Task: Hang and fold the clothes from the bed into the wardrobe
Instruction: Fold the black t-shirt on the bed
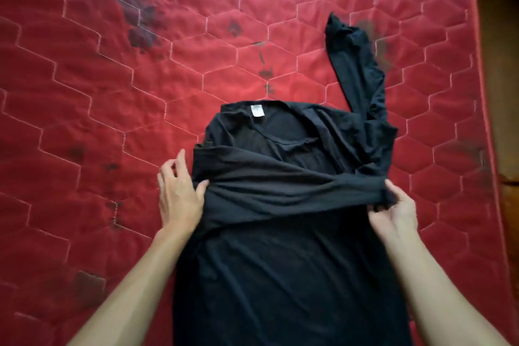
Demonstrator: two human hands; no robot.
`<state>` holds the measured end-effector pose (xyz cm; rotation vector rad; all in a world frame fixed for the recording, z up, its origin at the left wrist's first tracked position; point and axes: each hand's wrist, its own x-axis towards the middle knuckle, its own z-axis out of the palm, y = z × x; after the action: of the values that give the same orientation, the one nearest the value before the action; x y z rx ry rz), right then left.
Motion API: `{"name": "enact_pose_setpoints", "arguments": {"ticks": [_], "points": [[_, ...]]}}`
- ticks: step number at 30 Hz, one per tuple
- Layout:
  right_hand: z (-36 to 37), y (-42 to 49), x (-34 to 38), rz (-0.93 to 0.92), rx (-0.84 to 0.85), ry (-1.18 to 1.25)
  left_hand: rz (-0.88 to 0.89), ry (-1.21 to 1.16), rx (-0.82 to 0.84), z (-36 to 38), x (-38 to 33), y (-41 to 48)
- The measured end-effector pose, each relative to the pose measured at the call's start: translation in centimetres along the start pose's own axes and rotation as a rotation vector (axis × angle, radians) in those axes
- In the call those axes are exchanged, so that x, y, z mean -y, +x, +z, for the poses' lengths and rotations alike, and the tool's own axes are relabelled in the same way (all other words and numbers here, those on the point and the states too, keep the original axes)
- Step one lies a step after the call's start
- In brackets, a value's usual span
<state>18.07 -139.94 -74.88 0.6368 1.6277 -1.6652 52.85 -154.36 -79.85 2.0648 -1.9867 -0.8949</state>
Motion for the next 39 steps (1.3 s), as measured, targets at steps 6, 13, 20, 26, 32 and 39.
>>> {"name": "enact_pose_setpoints", "arguments": {"ticks": [6,13,20,26,32,39], "points": [[-0.8,1.0,3.9,-0.113,-0.007,0.189,-0.112,-0.219,0.158,0.3,-1.8,1.0],[-1.6,2.6,4.7,-0.18,0.135,-0.171,-0.312,-0.09,-0.055,-2.6,2.6,3.2],[-1.1,5.0,2.3,-0.408,-0.032,-0.454,-0.273,-0.036,0.047,-3.2,3.0,2.4],[0.7,6.8,5.3,-0.493,-0.217,-1.108,-0.202,0.117,-0.166,-1.4,-0.1,1.0],[9.1,9.8,8.0,-0.702,-0.002,-1.287,0.42,0.11,-0.073,5.2,-10.4,0.4],[9.4,13.1,11.4,-0.179,-0.01,-1.263,0.653,-0.053,0.251,13.3,-22.0,-2.5]]}}
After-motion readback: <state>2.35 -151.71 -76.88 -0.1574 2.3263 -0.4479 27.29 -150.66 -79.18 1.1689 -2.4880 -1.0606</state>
